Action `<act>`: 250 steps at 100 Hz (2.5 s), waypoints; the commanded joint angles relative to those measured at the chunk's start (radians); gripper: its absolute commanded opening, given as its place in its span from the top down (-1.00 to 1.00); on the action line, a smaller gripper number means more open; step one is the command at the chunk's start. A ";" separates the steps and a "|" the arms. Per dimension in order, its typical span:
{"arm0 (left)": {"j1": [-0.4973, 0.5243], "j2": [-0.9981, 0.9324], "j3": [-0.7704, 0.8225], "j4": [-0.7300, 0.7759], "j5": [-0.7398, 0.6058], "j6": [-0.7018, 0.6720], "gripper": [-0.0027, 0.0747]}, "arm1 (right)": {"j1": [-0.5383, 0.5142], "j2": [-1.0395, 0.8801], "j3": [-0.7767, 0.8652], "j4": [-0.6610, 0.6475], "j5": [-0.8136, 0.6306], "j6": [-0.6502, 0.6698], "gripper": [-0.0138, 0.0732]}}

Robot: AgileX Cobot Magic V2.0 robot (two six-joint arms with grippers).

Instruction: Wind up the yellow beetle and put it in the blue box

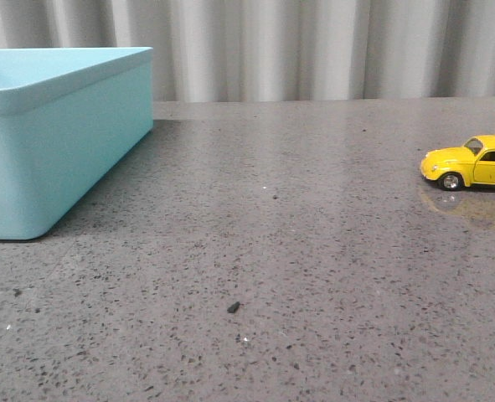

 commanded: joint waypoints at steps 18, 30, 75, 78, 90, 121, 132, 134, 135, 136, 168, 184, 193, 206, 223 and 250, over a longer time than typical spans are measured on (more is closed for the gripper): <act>0.004 -0.031 0.026 -0.012 -0.040 -0.002 0.99 | -0.001 -0.016 0.026 -0.033 -0.318 -0.001 0.84; 0.004 -0.031 0.026 -0.010 -0.040 -0.002 0.99 | -0.001 -0.016 0.026 -0.017 -0.483 -0.001 0.84; 0.004 -0.031 0.026 -0.225 -0.227 -0.002 0.99 | -0.001 -0.016 0.022 0.576 -0.630 0.001 0.84; 0.004 -0.031 0.026 -0.259 -0.230 -0.002 0.99 | -0.001 -0.016 0.020 0.582 -0.633 0.016 0.84; 0.004 -0.031 0.024 -0.370 -0.269 -0.013 0.99 | -0.001 -0.016 0.003 0.584 -0.596 0.088 0.84; 0.004 -0.028 0.001 -0.722 -0.424 -0.003 0.99 | -0.001 0.042 -0.182 0.547 -0.208 0.077 0.84; 0.004 0.002 -0.057 -0.617 -0.333 0.002 0.99 | -0.001 0.134 -0.299 0.428 -0.072 0.077 0.84; 0.004 0.017 -0.083 -0.576 -0.305 0.002 0.99 | -0.001 0.157 -0.325 0.409 -0.041 0.077 0.84; 0.004 0.017 -0.083 -0.576 -0.305 0.002 0.99 | -0.001 0.172 -0.333 0.391 -0.020 0.077 0.84; 0.004 0.026 -0.088 -0.555 -0.292 0.002 0.99 | -0.001 0.180 -0.351 0.382 -0.009 0.077 0.84; -0.013 0.340 -0.381 -0.120 0.032 0.002 0.99 | 0.029 0.526 -0.667 0.200 0.270 0.077 0.81; -0.126 0.423 -0.446 -0.118 0.031 0.002 0.99 | 0.084 0.723 -0.821 0.141 0.428 0.077 0.81; -0.201 0.459 -0.464 -0.118 0.046 0.002 0.99 | 0.102 0.842 -0.913 0.137 0.515 0.077 0.81; -0.288 0.485 -0.467 -0.118 0.040 0.002 0.99 | 0.102 1.019 -1.046 0.132 0.619 0.077 0.81; -0.356 0.485 -0.467 -0.120 -0.012 0.002 0.99 | 0.102 1.228 -1.198 0.122 0.737 0.077 0.81; -0.376 0.485 -0.467 -0.120 -0.010 0.002 0.99 | 0.111 1.416 -1.316 0.081 0.788 0.083 0.81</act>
